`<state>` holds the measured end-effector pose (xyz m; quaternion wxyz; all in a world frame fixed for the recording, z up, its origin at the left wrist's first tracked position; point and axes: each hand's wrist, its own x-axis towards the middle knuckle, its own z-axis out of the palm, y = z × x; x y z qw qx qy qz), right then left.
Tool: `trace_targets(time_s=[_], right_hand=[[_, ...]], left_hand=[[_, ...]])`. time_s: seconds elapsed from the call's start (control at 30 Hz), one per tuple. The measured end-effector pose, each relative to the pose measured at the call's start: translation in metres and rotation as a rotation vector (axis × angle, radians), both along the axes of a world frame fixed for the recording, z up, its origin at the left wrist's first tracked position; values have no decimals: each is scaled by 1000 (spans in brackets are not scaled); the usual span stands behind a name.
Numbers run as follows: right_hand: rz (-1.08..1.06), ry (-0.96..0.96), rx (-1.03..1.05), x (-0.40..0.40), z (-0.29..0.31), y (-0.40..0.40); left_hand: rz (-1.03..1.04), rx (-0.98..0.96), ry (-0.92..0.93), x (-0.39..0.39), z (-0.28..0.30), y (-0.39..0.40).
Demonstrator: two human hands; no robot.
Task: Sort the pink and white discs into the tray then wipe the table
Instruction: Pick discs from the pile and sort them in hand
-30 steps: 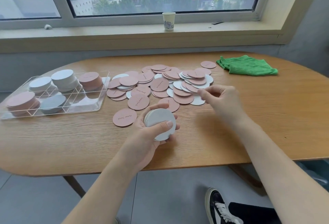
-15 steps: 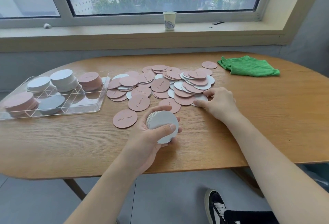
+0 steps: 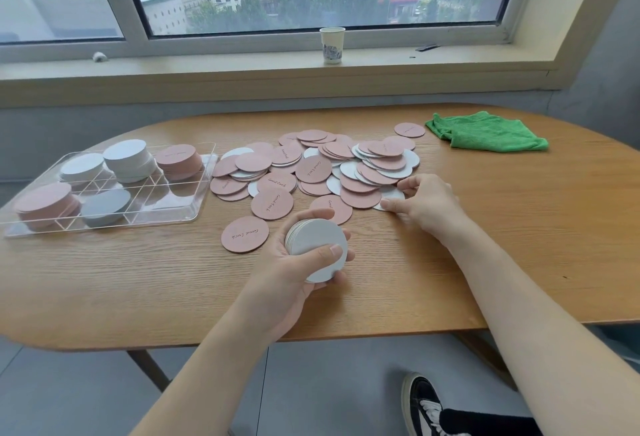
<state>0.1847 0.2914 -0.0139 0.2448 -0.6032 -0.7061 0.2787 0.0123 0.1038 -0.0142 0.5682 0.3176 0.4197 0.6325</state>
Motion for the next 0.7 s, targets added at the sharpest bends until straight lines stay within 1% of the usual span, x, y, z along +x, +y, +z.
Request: trace_targets(time_s=[0.13,0.33,0.43,0.5,0.6,0.7], right_hand=[[1,-39,31,-3,0,-5],[-17,19,-72,-2,7,-3],[-31,33,-86,-3,4,3],[-11,77,-94,-3,0,5],[38,124,-63,-3,-7,5],[23,83,-32,-4,-6,5]], left_hand=[[-7,7,-4,1,0,0],[-8,3,-1,1,2,0],[-3,-1,-3,1,2,-1],[-7,-2,-5,0,1,-1],[-15,-1,-9,-1,1,-1],[-20,4,-10,0,1,0]])
